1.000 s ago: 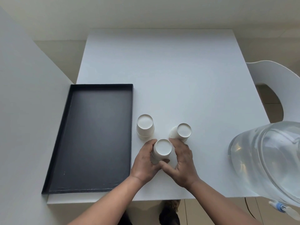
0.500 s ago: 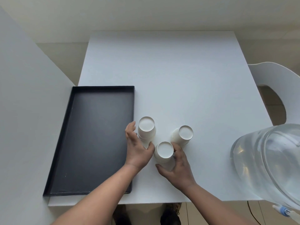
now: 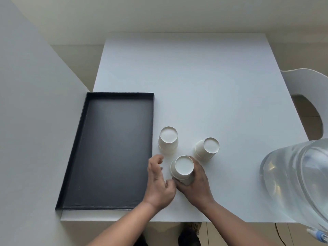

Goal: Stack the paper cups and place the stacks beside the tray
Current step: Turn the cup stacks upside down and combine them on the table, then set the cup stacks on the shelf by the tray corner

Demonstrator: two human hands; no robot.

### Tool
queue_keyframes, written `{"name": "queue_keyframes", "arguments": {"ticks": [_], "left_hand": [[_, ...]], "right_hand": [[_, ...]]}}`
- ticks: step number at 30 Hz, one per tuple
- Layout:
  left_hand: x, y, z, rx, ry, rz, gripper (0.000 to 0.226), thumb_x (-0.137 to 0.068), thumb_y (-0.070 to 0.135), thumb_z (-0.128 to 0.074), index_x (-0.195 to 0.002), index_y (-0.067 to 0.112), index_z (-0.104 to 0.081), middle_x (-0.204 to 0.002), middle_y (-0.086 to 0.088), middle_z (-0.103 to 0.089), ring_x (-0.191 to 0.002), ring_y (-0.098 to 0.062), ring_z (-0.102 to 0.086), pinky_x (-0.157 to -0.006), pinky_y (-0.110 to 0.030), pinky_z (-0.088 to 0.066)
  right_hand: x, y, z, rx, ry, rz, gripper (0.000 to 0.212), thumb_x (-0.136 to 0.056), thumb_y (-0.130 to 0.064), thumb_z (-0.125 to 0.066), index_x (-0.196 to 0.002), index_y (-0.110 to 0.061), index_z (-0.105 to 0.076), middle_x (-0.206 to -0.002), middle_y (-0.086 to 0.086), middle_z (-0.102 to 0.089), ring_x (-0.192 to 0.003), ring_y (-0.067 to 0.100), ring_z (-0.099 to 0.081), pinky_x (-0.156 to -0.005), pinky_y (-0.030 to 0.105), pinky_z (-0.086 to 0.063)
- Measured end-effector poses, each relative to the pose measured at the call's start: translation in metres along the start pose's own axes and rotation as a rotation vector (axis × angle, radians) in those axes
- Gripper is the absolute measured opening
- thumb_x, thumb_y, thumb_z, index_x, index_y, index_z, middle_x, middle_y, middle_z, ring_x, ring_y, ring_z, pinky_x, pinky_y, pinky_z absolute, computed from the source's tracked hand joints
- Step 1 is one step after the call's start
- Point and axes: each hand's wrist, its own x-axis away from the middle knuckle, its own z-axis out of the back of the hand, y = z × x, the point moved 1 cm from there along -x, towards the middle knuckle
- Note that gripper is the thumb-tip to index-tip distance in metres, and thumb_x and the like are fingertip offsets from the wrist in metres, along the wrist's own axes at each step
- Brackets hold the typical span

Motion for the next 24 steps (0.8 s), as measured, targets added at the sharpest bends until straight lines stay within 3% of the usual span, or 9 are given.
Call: {"name": "queue_keyframes", "arguments": {"ticks": [3, 4, 8, 12, 16, 20, 24], "left_hand": [[0.009, 0.000, 0.003, 0.071, -0.088, -0.027, 0.058, -0.083, 0.027, -0.061, -0.137, 0.024, -0.042, -0.137, 0.007, -0.045, -0.131, -0.018, -0.048, -0.108, -0.041, -0.045], [0.008, 0.000, 0.005, 0.083, -0.097, -0.034, 0.059, -0.085, 0.030, -0.066, -0.139, 0.023, -0.045, -0.137, 0.005, -0.047, -0.131, -0.020, -0.050, -0.109, -0.041, -0.046], [0.004, 0.003, 0.015, 0.096, -0.114, 0.018, 0.071, -0.084, 0.046, -0.083, -0.141, 0.049, -0.041, -0.141, 0.018, -0.048, -0.140, -0.013, -0.048, -0.109, -0.019, -0.043], [0.008, 0.000, 0.029, 0.128, -0.027, 0.031, 0.077, -0.081, 0.045, -0.085, -0.136, 0.066, -0.036, -0.138, 0.027, -0.049, -0.138, -0.010, -0.048, -0.105, -0.014, -0.042], [0.006, -0.002, 0.047, 0.165, 0.067, 0.048, 0.082, -0.076, 0.022, -0.087, -0.135, 0.056, -0.042, -0.136, 0.022, -0.051, -0.134, -0.013, -0.055, -0.098, -0.026, -0.055], [-0.021, 0.001, 0.078, 0.116, 0.168, 0.059, 0.081, -0.072, 0.013, -0.085, -0.127, 0.058, -0.047, -0.130, 0.023, -0.047, -0.125, -0.003, -0.056, -0.091, -0.009, -0.048], [-0.053, -0.004, 0.111, 0.095, 0.176, 0.113, 0.087, -0.069, 0.015, -0.088, -0.119, 0.070, -0.043, -0.124, 0.034, -0.039, -0.118, 0.006, -0.056, -0.087, -0.003, -0.045]], "right_hand": [[-0.002, -0.003, -0.010, -0.018, -0.074, 0.019, 0.066, -0.074, -0.034, -0.086, -0.132, -0.027, -0.056, -0.128, -0.010, -0.062, -0.120, 0.013, -0.058, -0.099, 0.039, -0.050], [-0.003, -0.006, -0.012, -0.022, -0.083, 0.033, 0.062, -0.075, -0.032, -0.086, -0.131, -0.023, -0.058, -0.126, -0.008, -0.064, -0.118, 0.016, -0.060, -0.097, 0.042, -0.051], [-0.003, -0.021, -0.019, -0.024, -0.053, 0.082, 0.054, -0.078, -0.035, -0.080, -0.128, -0.033, -0.058, -0.124, -0.018, -0.064, -0.117, 0.013, -0.061, -0.095, 0.036, -0.052], [0.003, -0.035, -0.030, -0.028, -0.045, 0.114, 0.062, -0.076, -0.040, -0.081, -0.132, -0.038, -0.055, -0.129, -0.020, -0.061, -0.120, 0.012, -0.059, -0.096, 0.028, -0.050], [0.000, -0.061, -0.045, -0.086, -0.117, 0.157, 0.065, -0.079, -0.028, -0.073, -0.135, -0.049, -0.051, -0.131, -0.026, -0.061, -0.123, 0.002, -0.059, -0.096, 0.012, -0.045], [-0.022, -0.087, -0.062, -0.105, -0.217, 0.188, 0.086, -0.076, -0.001, -0.074, -0.139, -0.051, -0.046, -0.135, -0.026, -0.059, -0.128, 0.001, -0.055, -0.099, 0.012, -0.044], [-0.056, -0.117, -0.088, -0.134, -0.286, 0.206, 0.067, -0.083, -0.002, -0.063, -0.129, -0.050, -0.052, -0.122, -0.025, -0.065, -0.116, 0.001, -0.061, -0.089, 0.007, -0.044]]}}
